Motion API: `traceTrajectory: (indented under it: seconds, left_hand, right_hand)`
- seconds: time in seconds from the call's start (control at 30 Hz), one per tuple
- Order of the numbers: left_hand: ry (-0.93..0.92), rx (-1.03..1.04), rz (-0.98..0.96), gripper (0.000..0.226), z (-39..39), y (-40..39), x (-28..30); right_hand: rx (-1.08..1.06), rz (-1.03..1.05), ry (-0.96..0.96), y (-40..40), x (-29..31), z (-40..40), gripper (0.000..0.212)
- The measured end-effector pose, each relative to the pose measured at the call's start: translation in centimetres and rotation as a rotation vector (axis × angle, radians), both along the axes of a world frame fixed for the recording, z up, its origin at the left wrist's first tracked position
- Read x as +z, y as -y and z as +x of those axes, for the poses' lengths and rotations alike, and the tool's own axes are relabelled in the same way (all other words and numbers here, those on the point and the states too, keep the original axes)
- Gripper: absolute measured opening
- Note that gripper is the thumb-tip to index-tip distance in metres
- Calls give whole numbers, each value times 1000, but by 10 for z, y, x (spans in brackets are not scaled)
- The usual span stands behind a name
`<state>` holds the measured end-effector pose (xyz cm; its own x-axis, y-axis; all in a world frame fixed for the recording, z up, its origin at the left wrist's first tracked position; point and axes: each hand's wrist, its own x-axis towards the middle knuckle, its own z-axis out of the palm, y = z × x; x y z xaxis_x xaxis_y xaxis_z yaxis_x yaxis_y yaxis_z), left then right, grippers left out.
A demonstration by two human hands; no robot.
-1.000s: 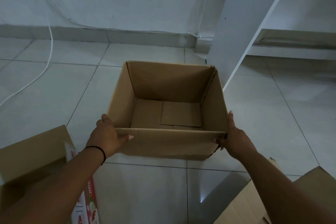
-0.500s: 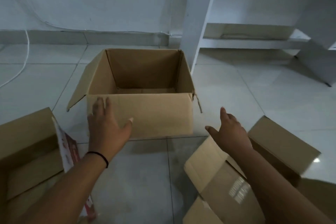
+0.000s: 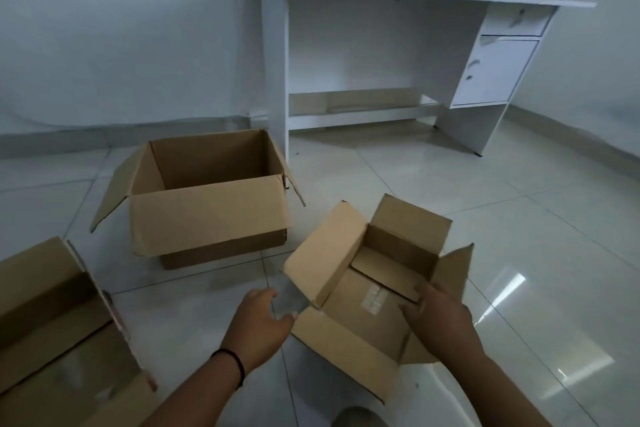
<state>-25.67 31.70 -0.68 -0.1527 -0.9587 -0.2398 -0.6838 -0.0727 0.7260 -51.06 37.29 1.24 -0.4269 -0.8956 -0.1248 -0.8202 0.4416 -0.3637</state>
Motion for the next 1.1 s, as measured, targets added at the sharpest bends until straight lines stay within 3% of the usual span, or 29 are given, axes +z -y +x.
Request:
traceTrajectory:
  seconds: [0.03,0.13,0.2,0.33,0.47,0.63,0.7,0.8,0.87,1.1]
  left_hand:
    - [-6,-8,48,14,-5,-5,-1]
    - [-30,-27,153,18,-19,-11,-10]
    - [-57,1,214,31,-29,-14,-14]
    - [-147,132,356,30,-44,-14,-35]
    - [-242,224,510,73,-51,-7,-73]
    - [-272,405,729,94,-66,-2,-86]
    - [-315,434,796,80,-73,0,-90]
    - [-350,458,799,30,-80,2,-102]
    - [-372,464,745,12,-83,4,-108]
    - [-458,433,617,18,-88,20,-104]
  right_hand:
    - [-24,2,-1,-8,-3,-6,46]
    - [-94,13,16,-24,-12,-22,47]
    - [-138,10,52,-29,-19,-31,48]
    - [-190,9,70,-31,-31,-46,49]
    - [-248,35,135,-27,-45,-61,57]
    - [-293,59,254,-17,-58,-71,71]
    - [-317,67,300,-11,-60,-73,72]
    - [-347,75,382,-2,-67,-77,62]
    - [-380,86,429,3,-74,-79,59]
    - [-485,69,606,-2,-89,-78,41]
